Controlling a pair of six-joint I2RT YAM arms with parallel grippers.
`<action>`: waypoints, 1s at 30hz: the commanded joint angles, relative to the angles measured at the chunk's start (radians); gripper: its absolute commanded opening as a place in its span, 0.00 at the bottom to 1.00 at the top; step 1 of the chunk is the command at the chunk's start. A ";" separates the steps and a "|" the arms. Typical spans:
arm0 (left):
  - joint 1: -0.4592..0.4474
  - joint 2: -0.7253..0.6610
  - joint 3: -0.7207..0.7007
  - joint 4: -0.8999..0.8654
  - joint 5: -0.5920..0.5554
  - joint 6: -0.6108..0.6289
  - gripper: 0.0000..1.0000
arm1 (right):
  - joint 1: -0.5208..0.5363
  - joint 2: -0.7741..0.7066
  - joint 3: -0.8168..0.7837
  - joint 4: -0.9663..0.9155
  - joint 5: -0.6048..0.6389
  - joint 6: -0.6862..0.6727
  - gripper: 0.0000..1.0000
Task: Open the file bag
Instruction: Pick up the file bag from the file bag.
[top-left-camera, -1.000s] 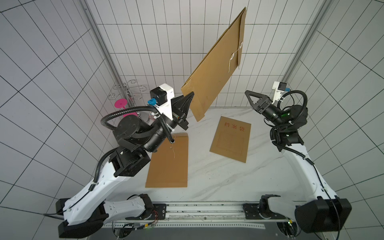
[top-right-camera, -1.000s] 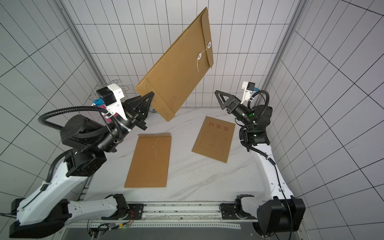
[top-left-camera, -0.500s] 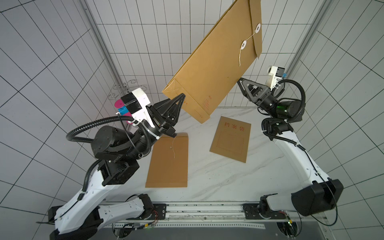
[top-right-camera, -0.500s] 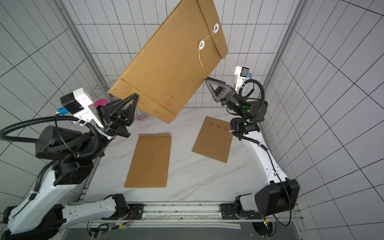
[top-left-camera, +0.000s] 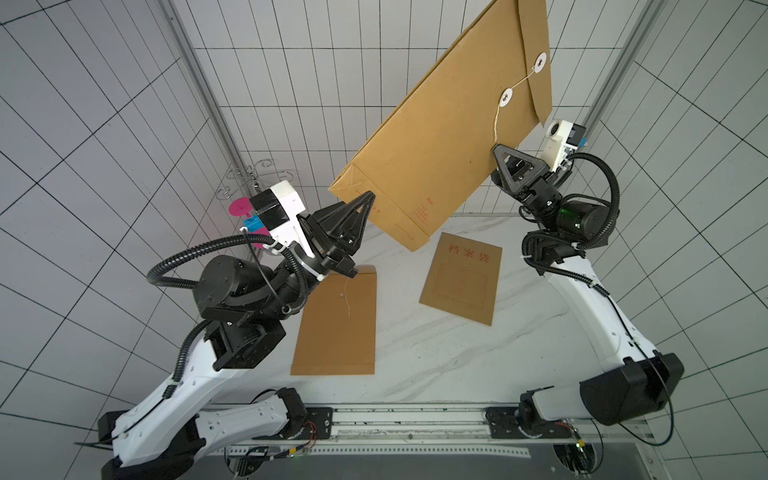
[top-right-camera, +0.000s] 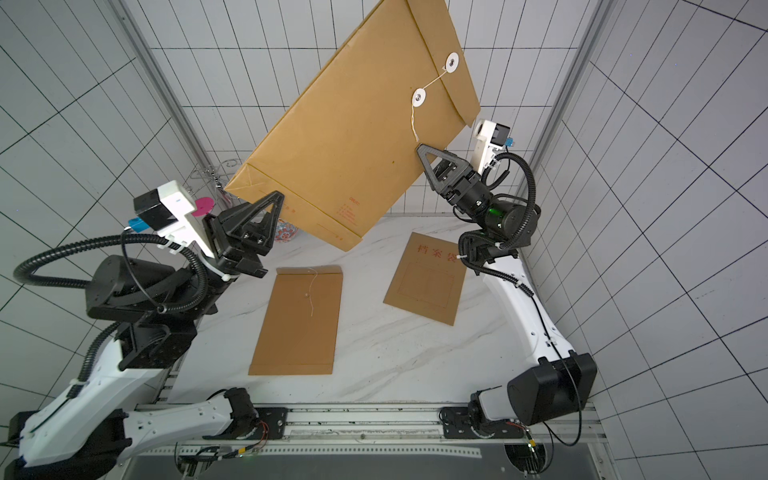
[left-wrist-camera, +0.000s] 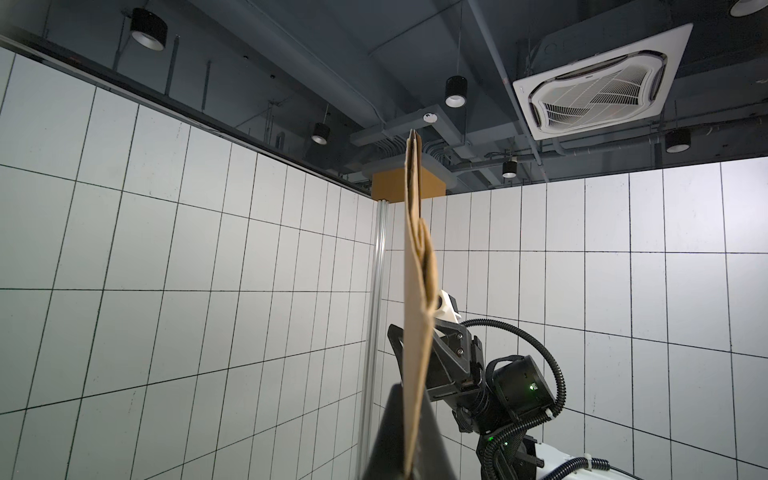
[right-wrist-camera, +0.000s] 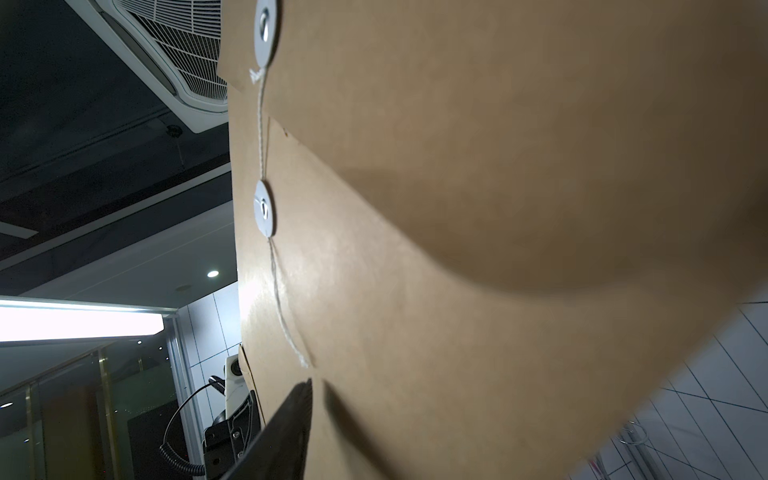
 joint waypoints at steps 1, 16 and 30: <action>0.004 -0.014 -0.013 0.025 -0.035 -0.013 0.00 | 0.009 -0.013 0.038 0.071 0.015 0.024 0.37; 0.009 -0.055 0.033 -0.289 -0.156 0.042 0.82 | -0.023 -0.101 0.077 -0.331 -0.167 -0.370 0.00; 0.041 0.006 0.277 -0.742 -0.232 0.188 0.87 | -0.067 -0.116 0.320 -1.093 -0.517 -1.015 0.00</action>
